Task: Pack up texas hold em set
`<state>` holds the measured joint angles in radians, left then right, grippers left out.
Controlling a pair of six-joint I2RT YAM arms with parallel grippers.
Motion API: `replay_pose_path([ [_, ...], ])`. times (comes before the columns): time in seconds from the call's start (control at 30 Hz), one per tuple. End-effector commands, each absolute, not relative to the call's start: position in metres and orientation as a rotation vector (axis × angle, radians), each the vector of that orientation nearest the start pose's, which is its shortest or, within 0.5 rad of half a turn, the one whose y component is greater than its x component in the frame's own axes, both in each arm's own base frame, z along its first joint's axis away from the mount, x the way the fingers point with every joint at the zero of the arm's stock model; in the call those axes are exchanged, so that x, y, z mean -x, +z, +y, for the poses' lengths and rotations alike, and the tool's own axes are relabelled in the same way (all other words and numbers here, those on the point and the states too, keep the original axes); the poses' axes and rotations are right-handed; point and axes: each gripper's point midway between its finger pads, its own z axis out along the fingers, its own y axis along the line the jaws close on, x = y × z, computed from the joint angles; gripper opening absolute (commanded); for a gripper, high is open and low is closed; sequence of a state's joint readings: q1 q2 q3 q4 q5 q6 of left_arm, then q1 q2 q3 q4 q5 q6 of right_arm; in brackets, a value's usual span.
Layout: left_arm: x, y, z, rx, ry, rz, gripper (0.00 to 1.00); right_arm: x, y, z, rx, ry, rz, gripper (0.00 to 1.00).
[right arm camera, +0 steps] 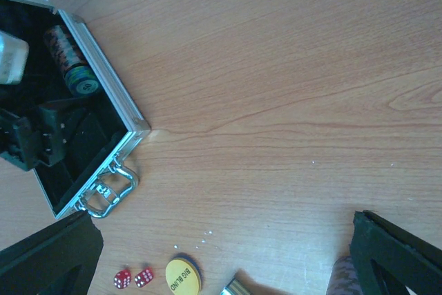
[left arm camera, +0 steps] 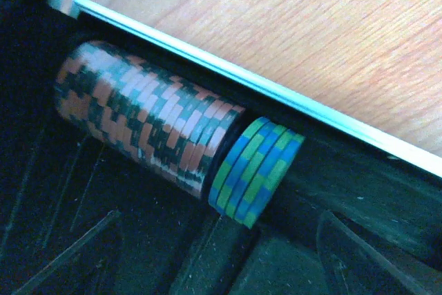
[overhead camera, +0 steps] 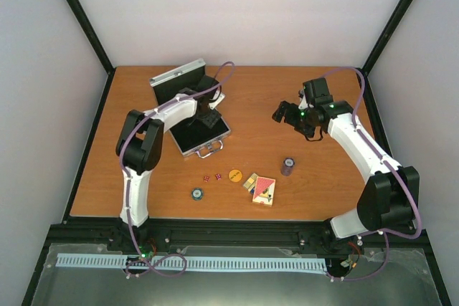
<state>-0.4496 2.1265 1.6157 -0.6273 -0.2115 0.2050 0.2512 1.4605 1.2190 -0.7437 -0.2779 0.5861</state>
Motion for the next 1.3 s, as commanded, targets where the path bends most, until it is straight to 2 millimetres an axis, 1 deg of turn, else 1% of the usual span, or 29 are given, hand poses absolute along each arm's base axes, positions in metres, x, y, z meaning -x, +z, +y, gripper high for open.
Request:
replay_pose_path([
  [0.0,-0.467,0.094,-0.195,-0.778,0.108,2.493,0.8,-0.347,0.18,0.137,-0.326,0.677,2.608,1.0],
  [0.17,-0.459,0.114,-0.199,-0.787,0.049,2.493,0.81,-0.342,0.175,0.14,-0.284,0.685,2.637,1.0],
  [0.27,-0.454,0.132,-0.2,-0.755,0.012,2.491,0.81,-0.338,0.171,0.142,-0.242,0.692,2.67,1.0],
  [0.33,-0.449,0.148,-0.202,-0.713,-0.034,2.483,0.82,-0.336,0.171,0.142,-0.221,0.687,2.68,1.0],
  [0.4,-0.444,0.168,-0.205,-0.672,-0.086,2.461,0.82,-0.333,0.173,0.139,-0.205,0.667,2.683,1.0],
  [0.5,-0.433,0.196,-0.208,-0.633,-0.169,2.431,0.85,-0.327,0.174,0.139,-0.159,0.625,2.698,1.0],
  [0.63,-0.416,0.23,-0.205,-0.589,-0.225,2.398,0.88,-0.316,0.177,0.149,-0.085,0.6,2.711,1.0],
  [0.7,-0.407,0.246,-0.202,-0.569,-0.246,2.383,0.92,-0.31,0.179,0.159,-0.037,0.59,2.722,1.0],
  [0.8,-0.391,0.272,-0.196,-0.525,-0.281,2.354,0.94,-0.297,0.18,0.184,0.065,0.569,2.739,1.0],
  [0.9,-0.377,0.296,-0.192,-0.464,-0.336,2.325,0.99,-0.282,0.18,0.208,0.168,0.525,2.749,1.0],
  [1.0,-0.363,0.319,-0.187,-0.404,-0.383,2.298,1.0,-0.267,0.18,0.231,0.248,0.503,2.754,1.0],
  [1.1,-0.351,0.348,-0.174,-0.305,-0.384,2.253,1.0,-0.251,0.177,0.255,0.318,0.498,2.76,1.0],
  [1.17,-0.344,0.372,-0.161,-0.225,-0.368,2.204,1.0,-0.242,0.172,0.272,0.364,0.486,2.772,1.0],
  [1.27,-0.328,0.413,-0.142,-0.114,-0.373,2.1,1.0,-0.229,0.166,0.301,0.44,0.478,2.776,1.0],
])
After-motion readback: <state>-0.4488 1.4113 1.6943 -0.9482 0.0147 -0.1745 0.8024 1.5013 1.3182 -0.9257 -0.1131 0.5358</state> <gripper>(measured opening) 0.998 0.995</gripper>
